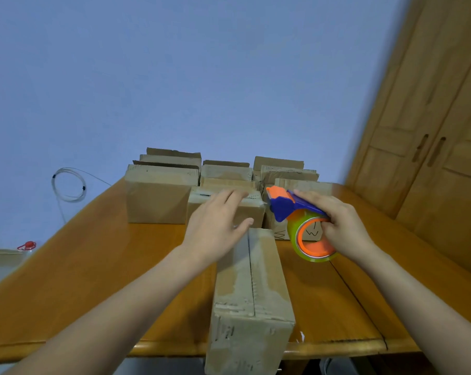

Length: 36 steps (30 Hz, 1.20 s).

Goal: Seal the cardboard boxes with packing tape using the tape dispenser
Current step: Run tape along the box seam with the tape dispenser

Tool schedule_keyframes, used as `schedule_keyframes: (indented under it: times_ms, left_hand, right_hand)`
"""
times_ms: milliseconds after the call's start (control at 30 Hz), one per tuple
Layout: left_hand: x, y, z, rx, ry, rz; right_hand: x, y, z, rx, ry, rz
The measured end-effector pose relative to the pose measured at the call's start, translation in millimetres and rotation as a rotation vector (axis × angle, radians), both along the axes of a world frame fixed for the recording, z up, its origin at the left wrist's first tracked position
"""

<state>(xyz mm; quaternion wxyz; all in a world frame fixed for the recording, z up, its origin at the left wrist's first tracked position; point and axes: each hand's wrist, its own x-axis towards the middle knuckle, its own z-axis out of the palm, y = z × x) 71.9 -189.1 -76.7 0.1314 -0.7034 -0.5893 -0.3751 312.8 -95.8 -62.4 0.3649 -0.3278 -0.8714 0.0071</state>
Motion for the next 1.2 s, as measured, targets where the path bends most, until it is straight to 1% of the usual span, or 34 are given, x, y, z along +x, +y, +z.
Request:
schedule_keyframes:
  times_ms: [233, 467, 567, 767, 867, 1000, 1100, 1200]
  left_hand:
    - [5.1, 22.6, 1.0, 0.13, 0.251, -0.045]
    - [9.2, 36.7, -1.6, 0.371, 0.343, -0.077]
    - [5.2, 40.5, -3.1, 0.437, 0.37, -0.116]
    - [-10.6, 45.3, -6.2, 0.459, 0.503, -0.148]
    - [-19.3, 47.9, -5.3, 0.487, 0.553, -0.171]
    - [-26.4, 45.6, -3.7, 0.468, 0.616, -0.174]
    - [-33.7, 44.8, -5.2, 0.479, 0.638, -0.179]
    - [-50.0, 44.2, -10.7, 0.515, 0.617, -0.169]
  right_hand:
    - [-0.4, 2.1, 10.2, 0.015, -0.035, 0.04]
    - [-1.8, 2.7, 12.8, -0.03, -0.018, 0.056]
    - [-1.2, 3.3, 11.0, -0.031, -0.035, 0.046]
    - [-2.5, 9.5, 4.4, 0.0, -0.109, 0.031]
    - [-3.6, 12.3, 5.4, 0.041, -0.159, 0.051]
    - [-7.5, 8.2, 8.1, 0.111, -0.221, 0.082]
    - [-6.3, 7.3, 8.4, 0.127, -0.25, 0.081]
    - [4.8, 11.2, 4.7, 0.123, -0.252, 0.056]
